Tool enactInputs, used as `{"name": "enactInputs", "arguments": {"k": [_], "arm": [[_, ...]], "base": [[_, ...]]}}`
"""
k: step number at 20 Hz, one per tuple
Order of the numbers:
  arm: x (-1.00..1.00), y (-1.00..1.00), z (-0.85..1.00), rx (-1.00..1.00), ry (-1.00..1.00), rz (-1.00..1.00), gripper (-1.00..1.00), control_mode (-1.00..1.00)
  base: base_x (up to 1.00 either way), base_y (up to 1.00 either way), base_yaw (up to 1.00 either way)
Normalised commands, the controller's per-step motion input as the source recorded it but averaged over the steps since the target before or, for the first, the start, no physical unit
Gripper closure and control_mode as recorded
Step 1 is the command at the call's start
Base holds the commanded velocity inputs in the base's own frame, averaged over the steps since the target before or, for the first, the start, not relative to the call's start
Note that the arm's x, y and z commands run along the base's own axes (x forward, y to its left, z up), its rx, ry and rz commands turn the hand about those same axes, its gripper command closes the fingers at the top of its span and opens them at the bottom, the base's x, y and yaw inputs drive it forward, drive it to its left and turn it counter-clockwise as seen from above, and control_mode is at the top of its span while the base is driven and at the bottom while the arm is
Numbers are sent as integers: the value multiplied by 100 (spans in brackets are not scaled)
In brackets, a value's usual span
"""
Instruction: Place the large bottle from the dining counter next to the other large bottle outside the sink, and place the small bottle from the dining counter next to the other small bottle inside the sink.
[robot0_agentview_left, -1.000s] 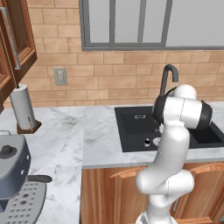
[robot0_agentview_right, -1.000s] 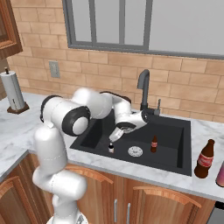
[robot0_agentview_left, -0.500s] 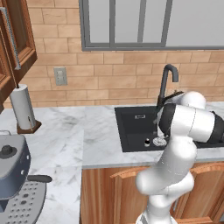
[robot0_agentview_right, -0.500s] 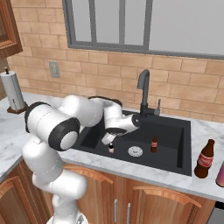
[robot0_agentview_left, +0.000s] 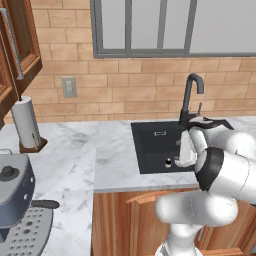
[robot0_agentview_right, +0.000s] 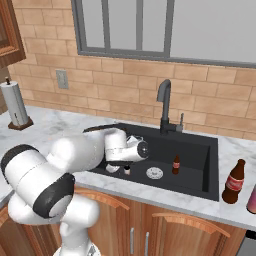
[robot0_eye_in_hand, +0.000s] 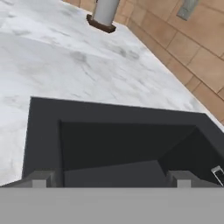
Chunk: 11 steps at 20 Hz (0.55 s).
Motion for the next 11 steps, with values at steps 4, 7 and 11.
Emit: {"name": "enactInputs", "arguments": {"k": [4, 7, 11], "arm": [[-46, 12, 40, -2, -10, -5, -100, -100], [-39, 6, 47, 0, -9, -4, -100, -100], [-28, 1, 46, 0, -6, -2, -100, -100]], "base": [[0, 0, 0], [0, 0, 0], [0, 0, 0]]}}
